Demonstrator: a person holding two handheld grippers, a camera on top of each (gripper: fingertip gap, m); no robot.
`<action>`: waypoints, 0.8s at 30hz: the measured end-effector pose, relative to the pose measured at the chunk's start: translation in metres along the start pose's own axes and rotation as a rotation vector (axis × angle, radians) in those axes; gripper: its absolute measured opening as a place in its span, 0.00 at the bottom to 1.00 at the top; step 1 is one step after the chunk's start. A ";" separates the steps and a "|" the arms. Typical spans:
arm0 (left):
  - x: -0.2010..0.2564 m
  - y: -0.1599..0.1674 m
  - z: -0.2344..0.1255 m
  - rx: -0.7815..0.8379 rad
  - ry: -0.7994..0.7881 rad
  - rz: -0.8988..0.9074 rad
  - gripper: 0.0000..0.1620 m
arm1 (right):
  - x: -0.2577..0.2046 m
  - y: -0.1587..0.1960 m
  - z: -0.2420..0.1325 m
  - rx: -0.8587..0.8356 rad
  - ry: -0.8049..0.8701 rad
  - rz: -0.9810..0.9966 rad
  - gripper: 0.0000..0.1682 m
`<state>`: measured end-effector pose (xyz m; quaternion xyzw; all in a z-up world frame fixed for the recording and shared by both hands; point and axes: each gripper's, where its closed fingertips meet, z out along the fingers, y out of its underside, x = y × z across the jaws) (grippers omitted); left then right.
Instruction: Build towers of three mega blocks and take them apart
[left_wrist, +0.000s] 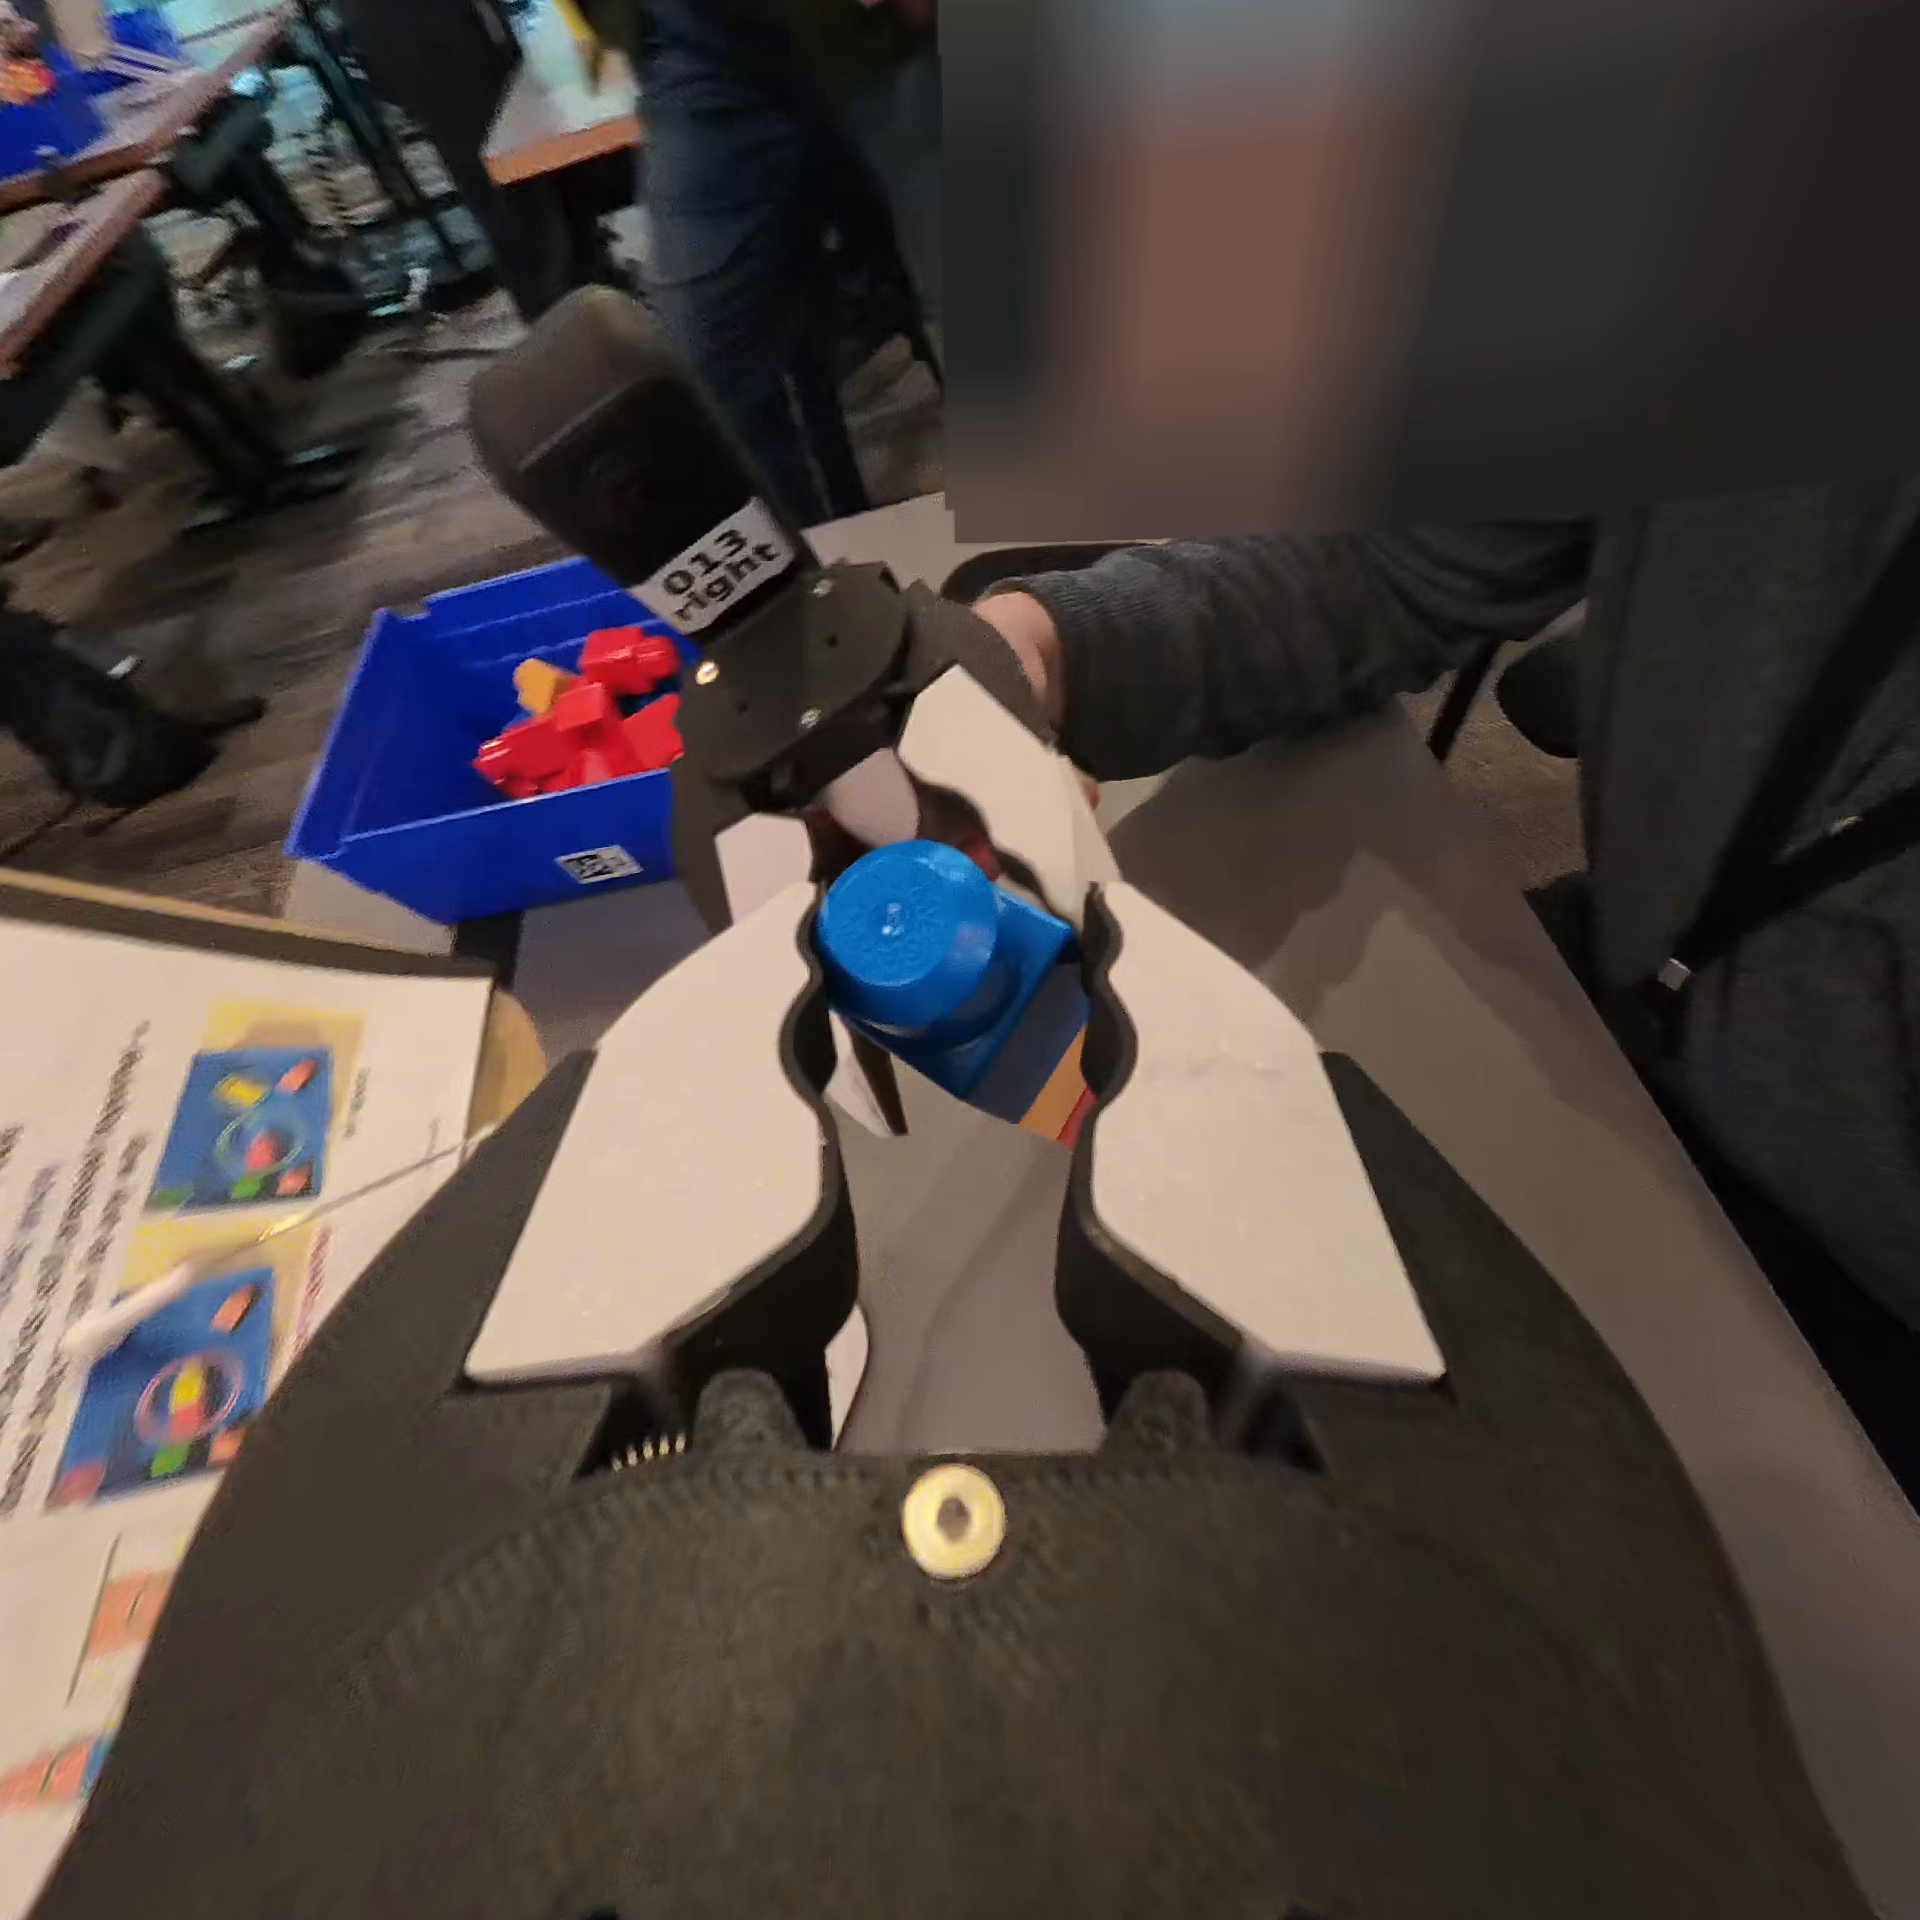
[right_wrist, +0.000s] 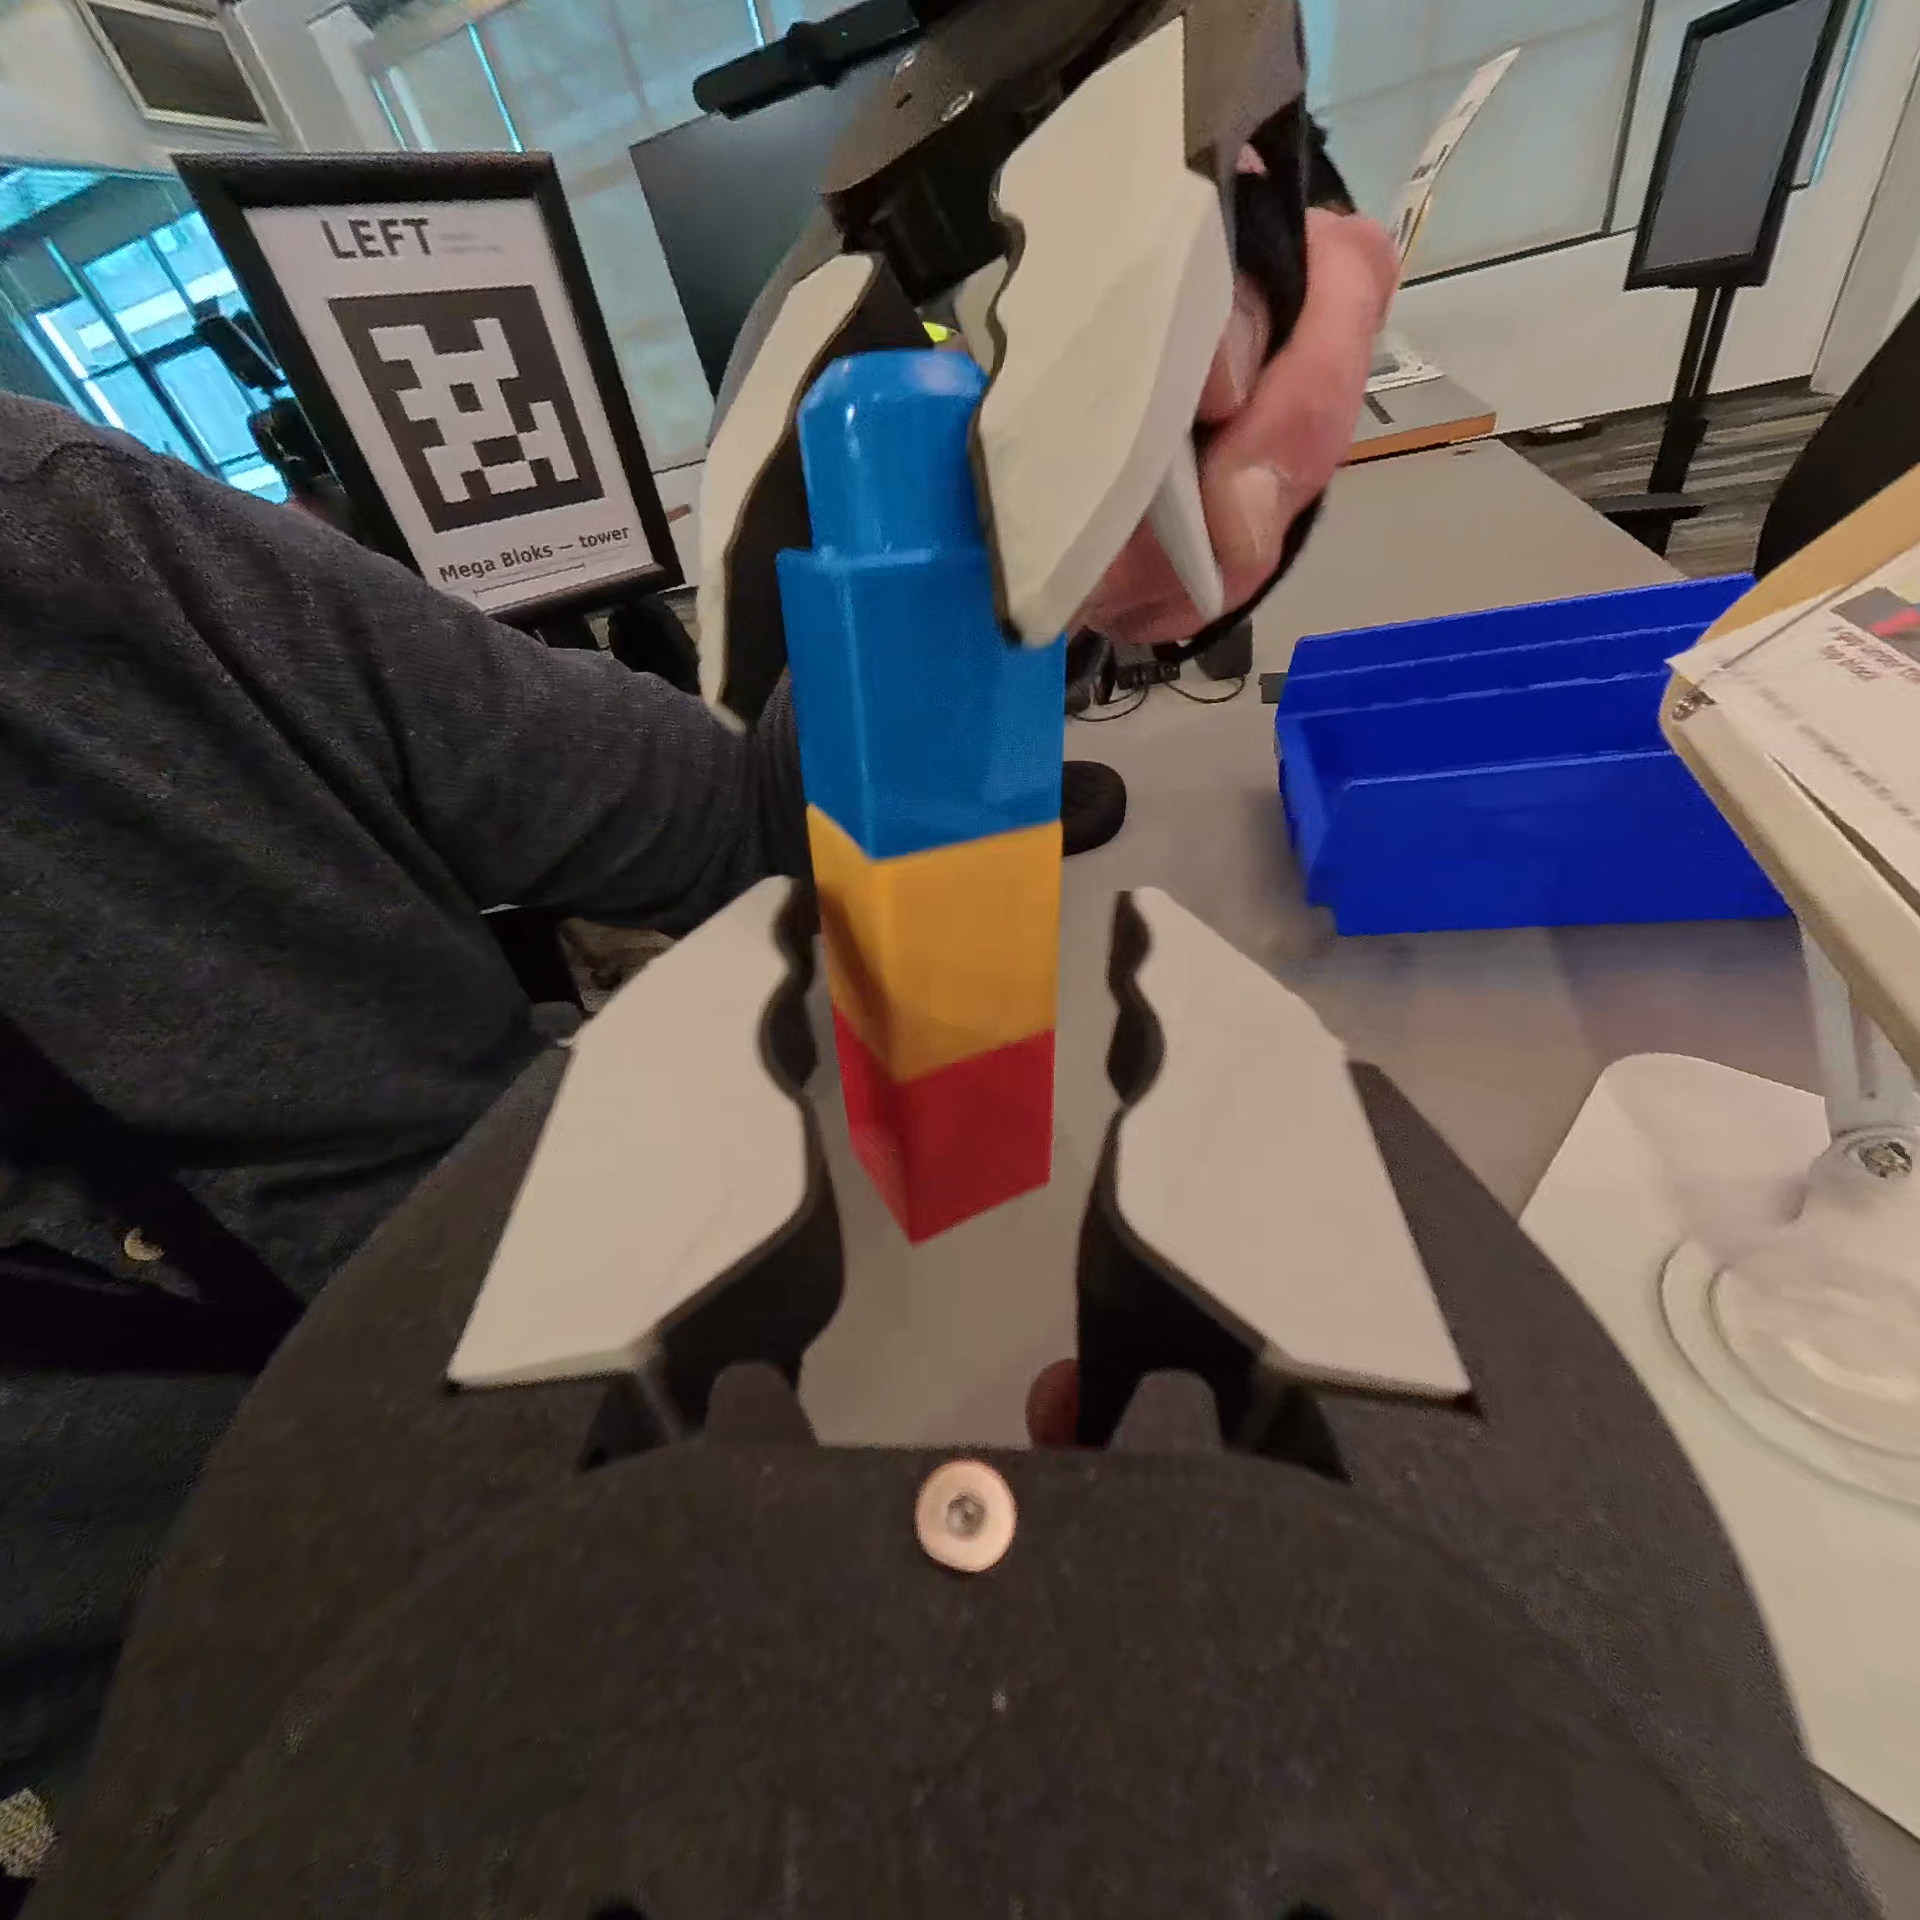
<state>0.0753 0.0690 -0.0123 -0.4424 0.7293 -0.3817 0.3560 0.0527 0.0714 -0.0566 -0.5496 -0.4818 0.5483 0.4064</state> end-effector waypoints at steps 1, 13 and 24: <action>0.000 0.000 0.006 -0.006 0.015 0.008 0.27 | -0.003 0.001 0.000 -0.002 -0.020 -0.009 0.26; -0.036 0.030 0.011 0.083 -0.178 -0.192 0.47 | 0.025 -0.036 -0.047 0.215 0.167 -0.014 0.22; -0.025 0.028 0.061 0.261 -0.045 -0.348 0.34 | 0.024 -0.040 -0.039 0.241 0.238 -0.151 0.22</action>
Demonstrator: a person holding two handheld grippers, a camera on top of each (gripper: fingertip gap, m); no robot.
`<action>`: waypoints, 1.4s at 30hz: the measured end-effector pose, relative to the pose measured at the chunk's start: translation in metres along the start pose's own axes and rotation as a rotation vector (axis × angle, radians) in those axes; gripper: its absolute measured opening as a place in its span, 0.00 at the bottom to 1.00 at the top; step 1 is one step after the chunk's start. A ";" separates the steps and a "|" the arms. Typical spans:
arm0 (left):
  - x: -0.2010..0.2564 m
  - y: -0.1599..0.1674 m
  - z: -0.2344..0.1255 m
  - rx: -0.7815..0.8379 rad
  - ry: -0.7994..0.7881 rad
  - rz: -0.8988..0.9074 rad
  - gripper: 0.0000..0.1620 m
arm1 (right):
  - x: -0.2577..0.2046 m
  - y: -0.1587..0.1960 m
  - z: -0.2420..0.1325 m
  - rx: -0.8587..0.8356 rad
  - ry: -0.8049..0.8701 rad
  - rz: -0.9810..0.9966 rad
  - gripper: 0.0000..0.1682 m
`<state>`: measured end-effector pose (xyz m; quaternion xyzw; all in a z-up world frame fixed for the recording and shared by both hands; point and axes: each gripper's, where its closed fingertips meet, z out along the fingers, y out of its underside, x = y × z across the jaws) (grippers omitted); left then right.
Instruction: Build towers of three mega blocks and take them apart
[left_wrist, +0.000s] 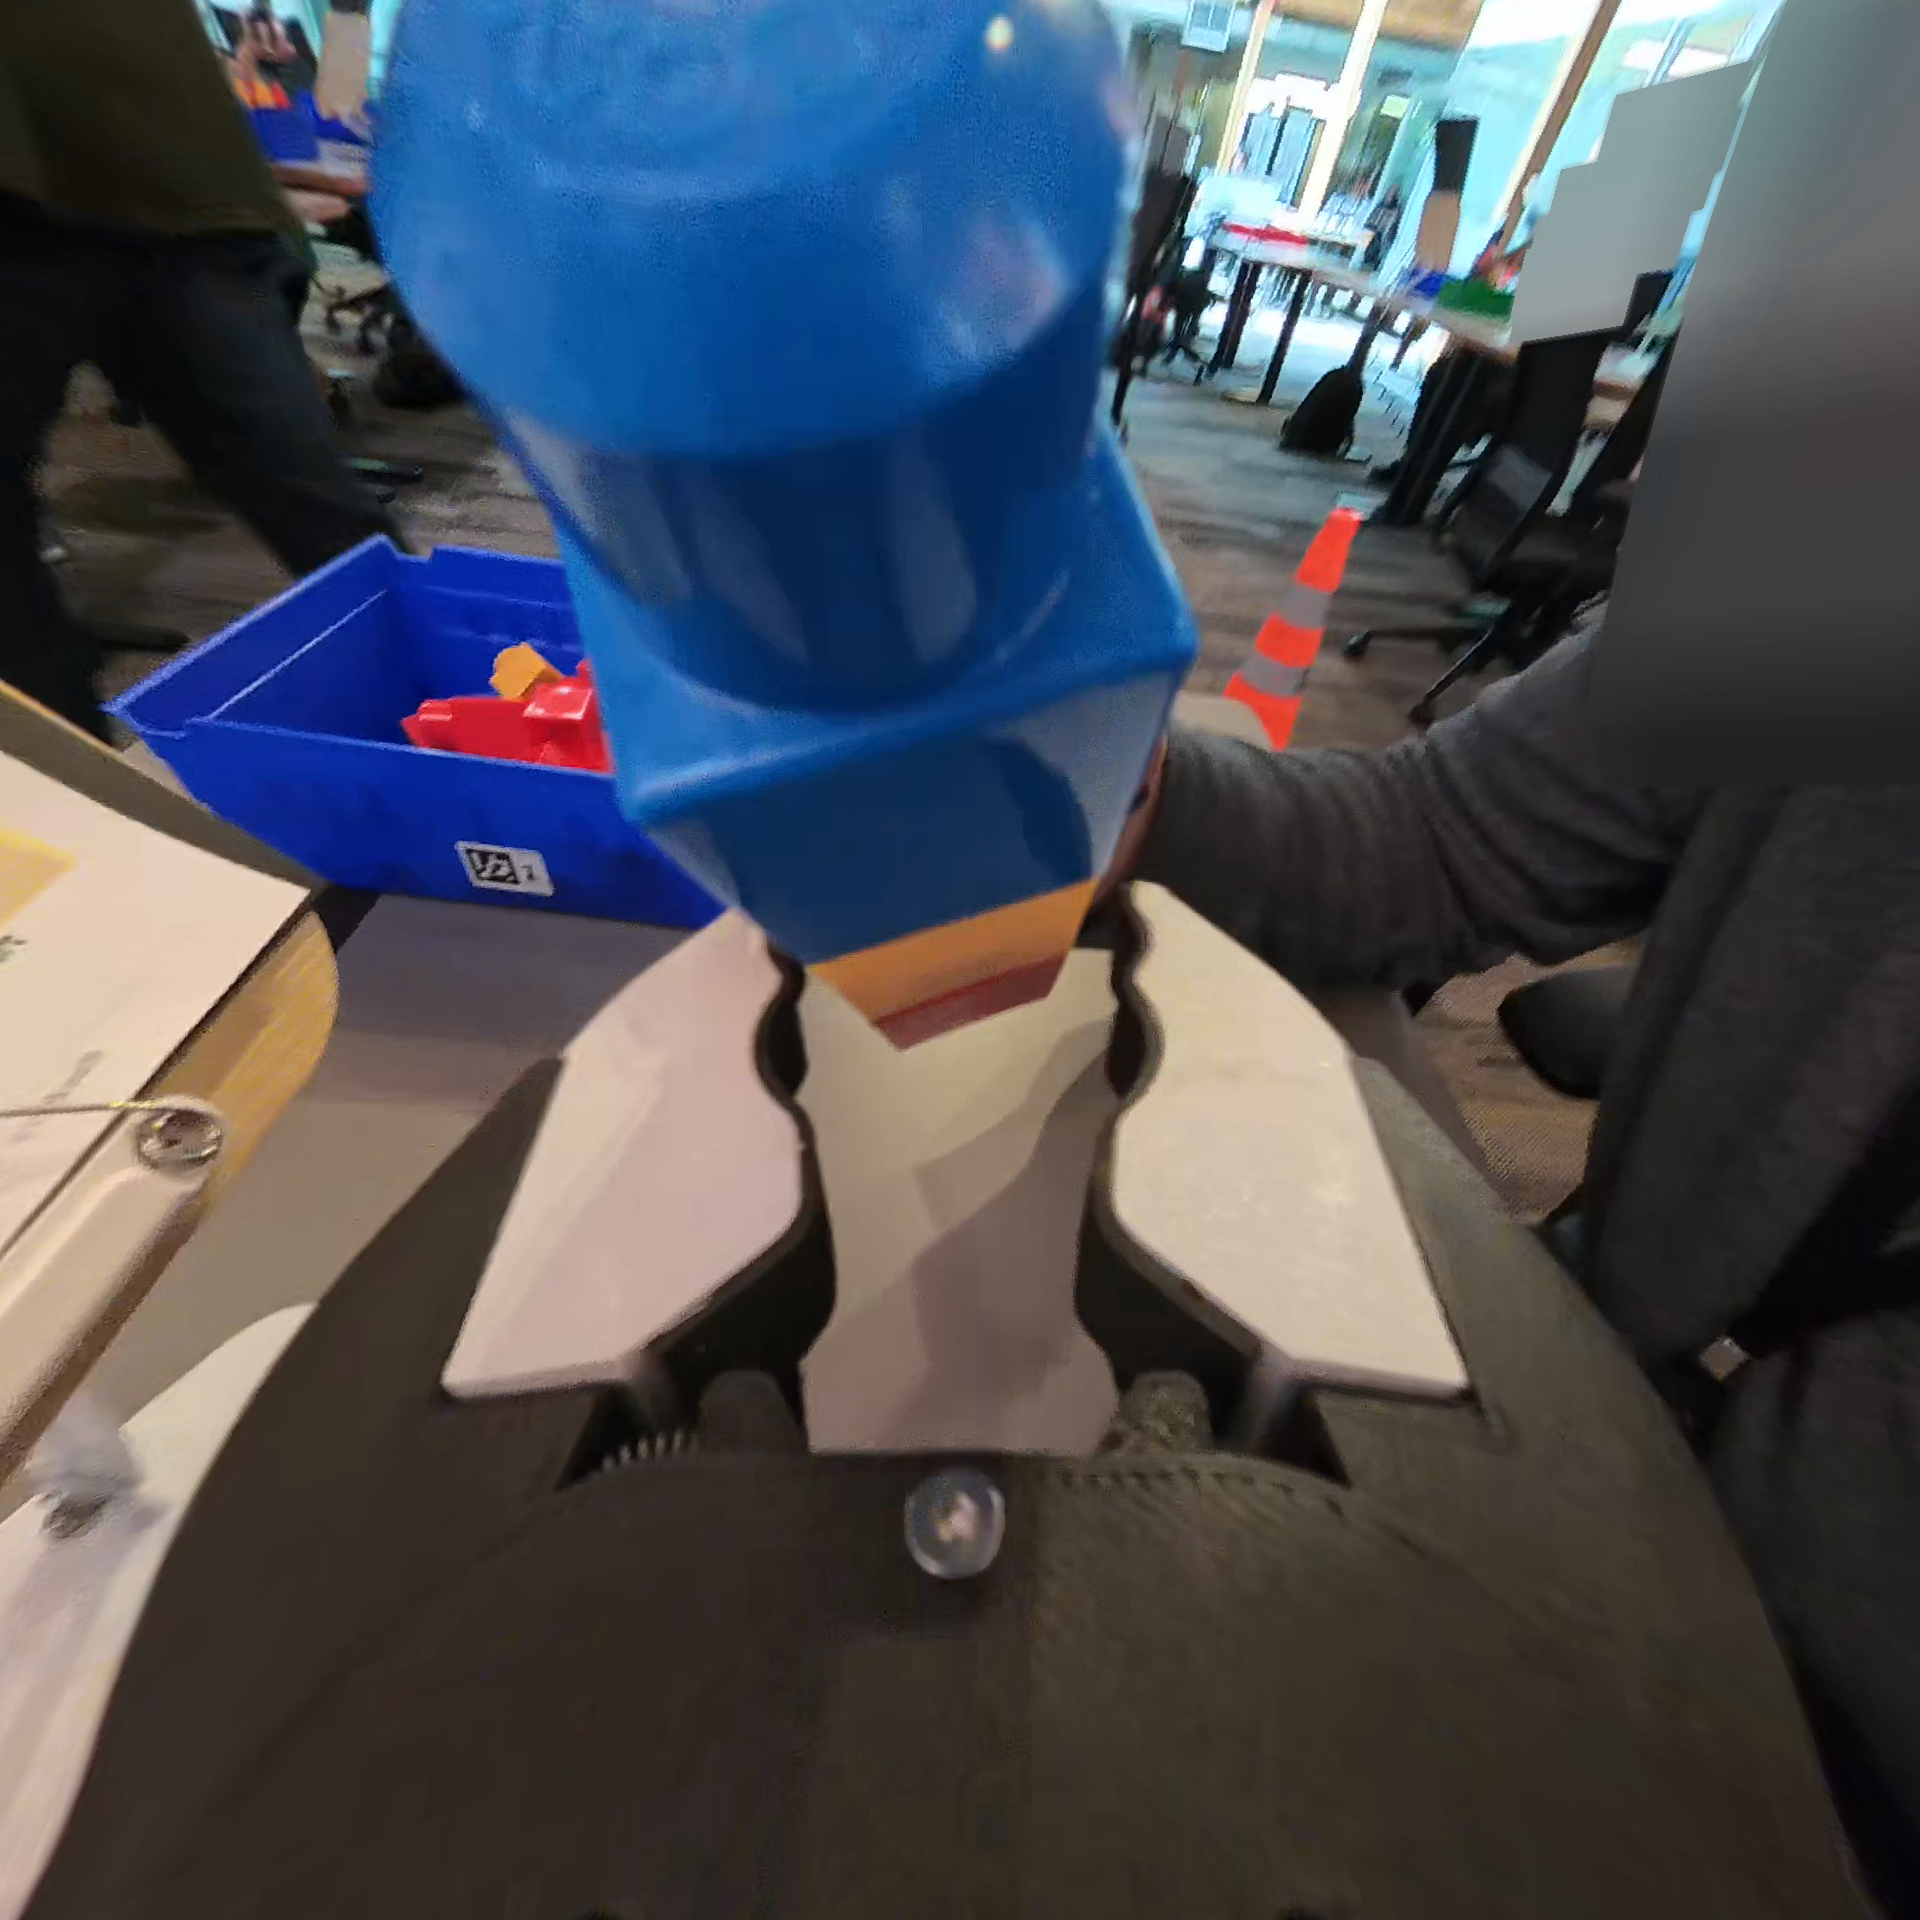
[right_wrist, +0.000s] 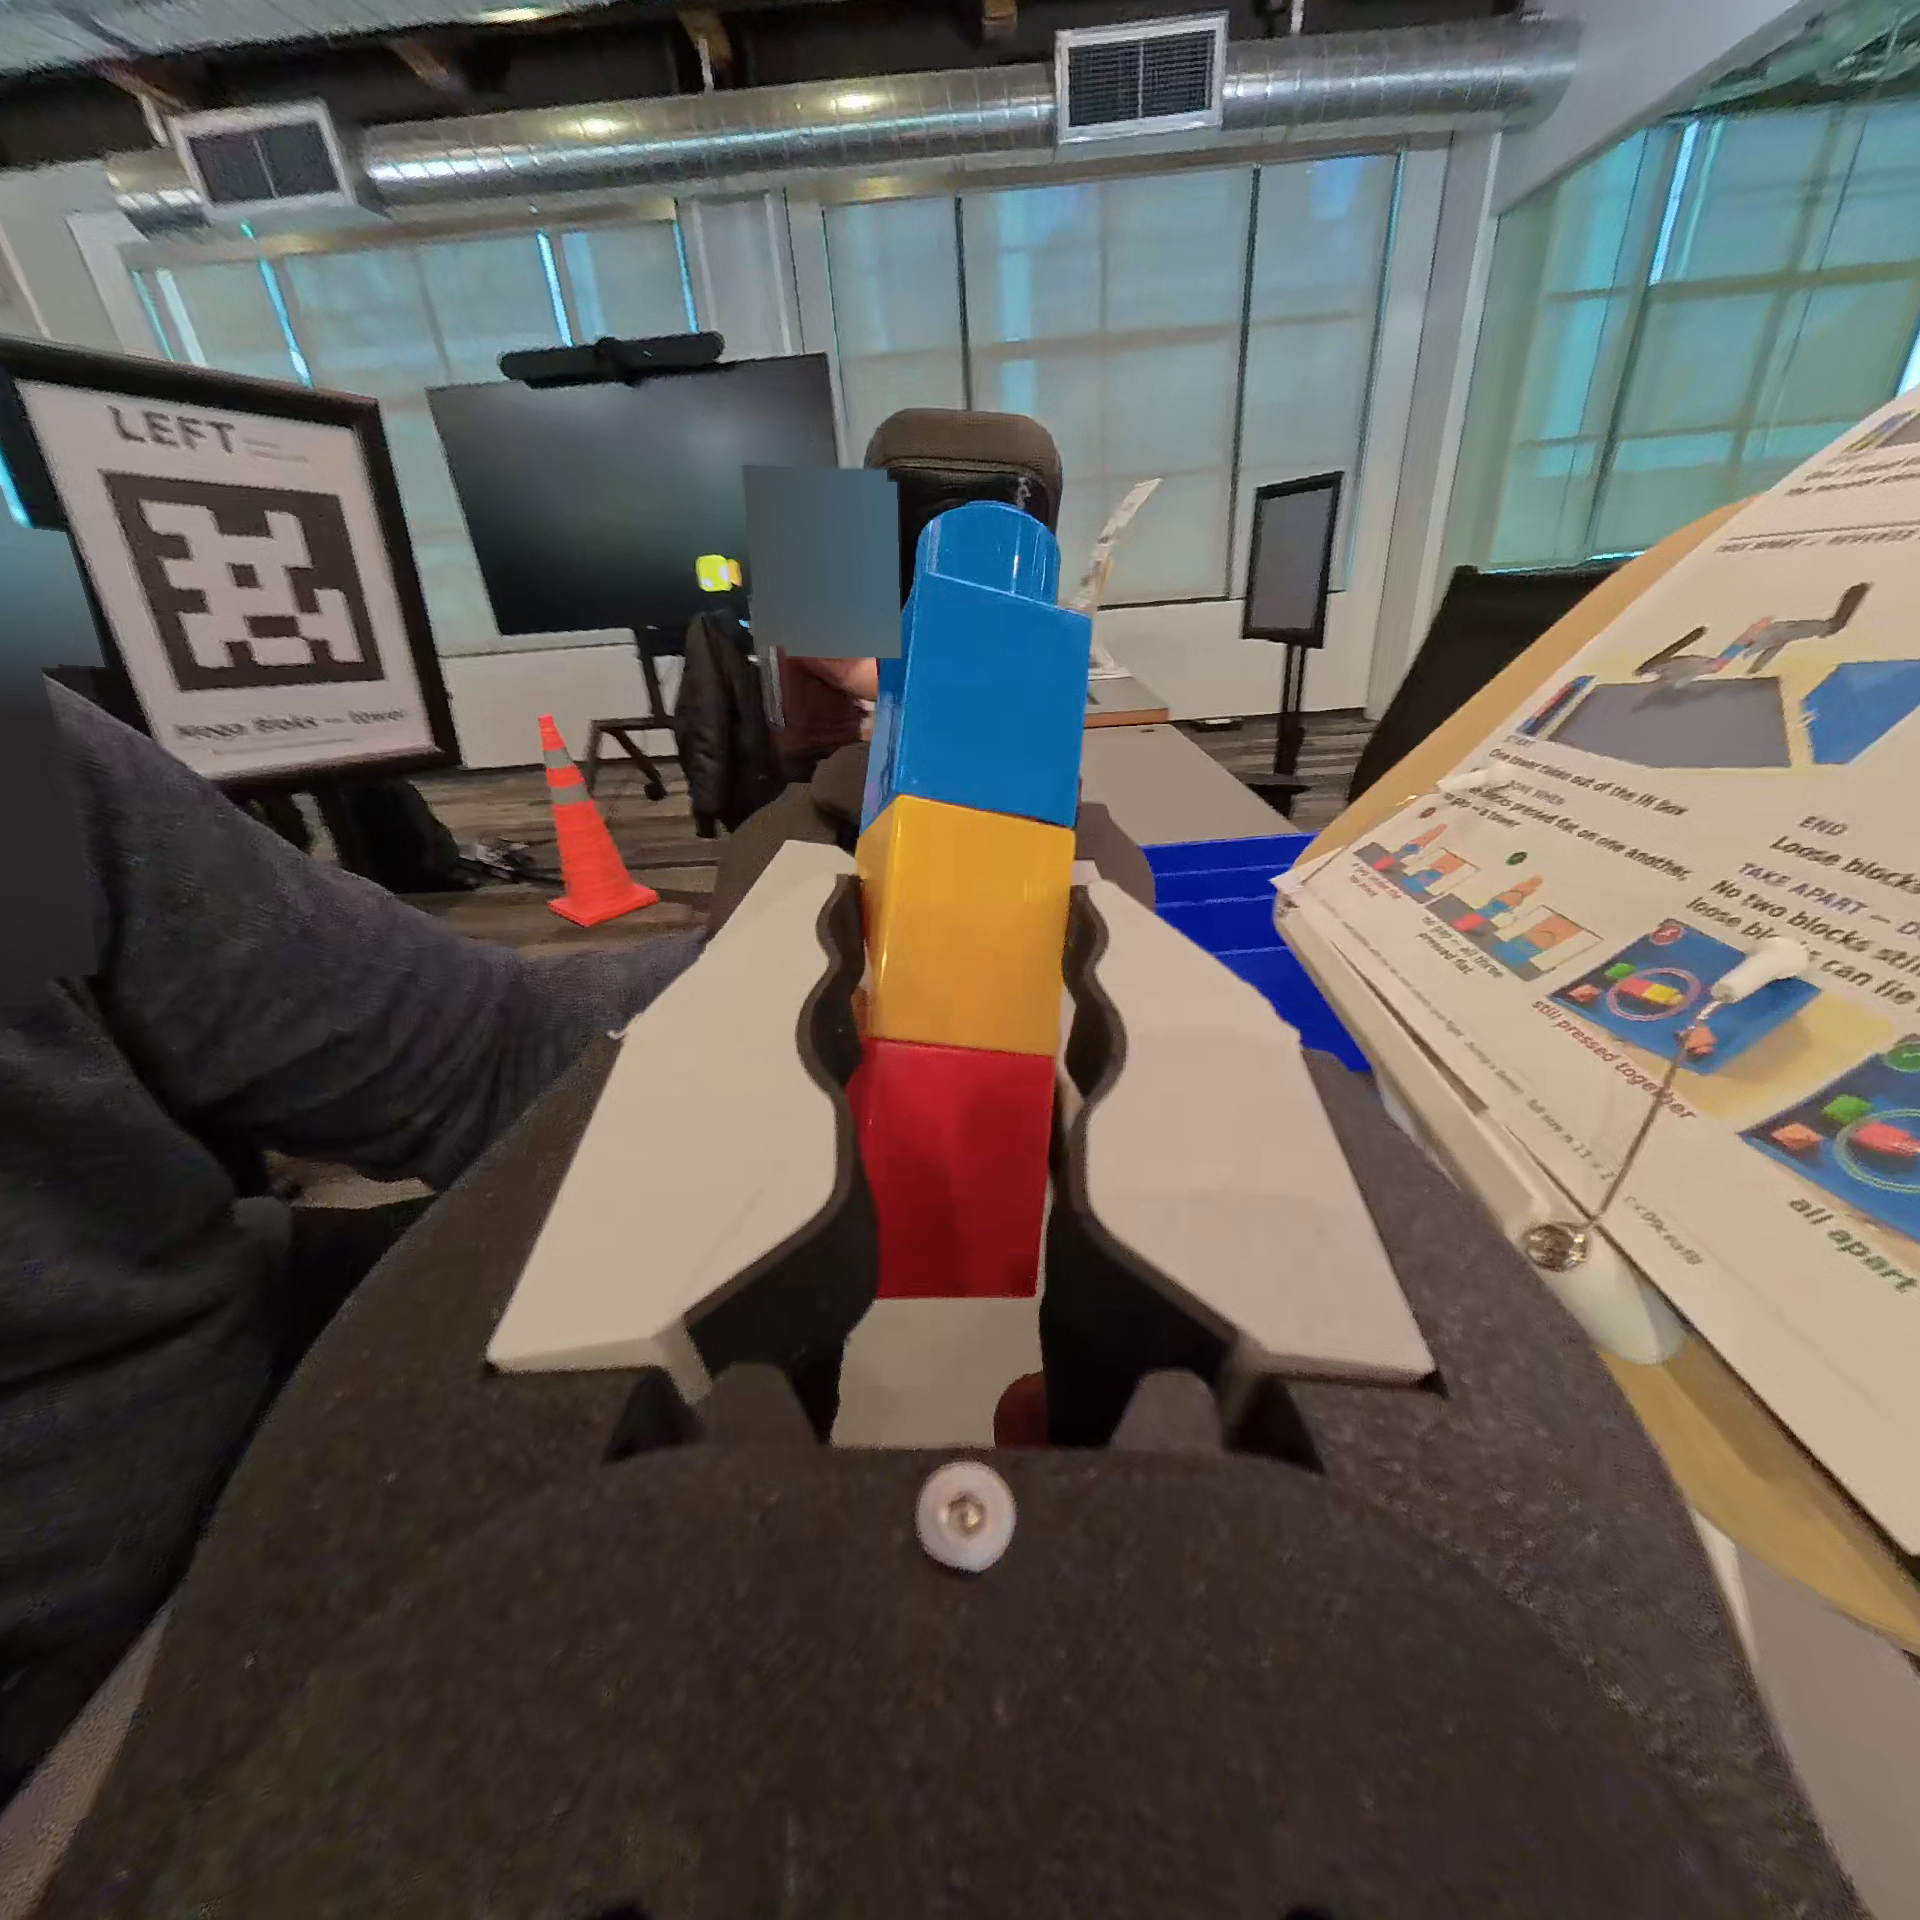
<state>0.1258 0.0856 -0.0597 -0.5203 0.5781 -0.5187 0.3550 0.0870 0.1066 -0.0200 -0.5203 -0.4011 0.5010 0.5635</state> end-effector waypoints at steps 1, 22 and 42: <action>0.000 -0.002 0.002 0.031 0.007 -0.018 0.28 | 0.000 0.001 0.001 -0.002 0.010 -0.022 0.22; -0.018 0.023 -0.008 -0.150 -0.087 0.043 0.22 | 0.008 0.019 -0.017 -0.218 0.029 -0.025 0.24; -0.017 0.038 0.006 -0.231 -0.048 0.079 0.23 | 0.002 -0.003 -0.030 -0.177 0.042 -0.095 0.22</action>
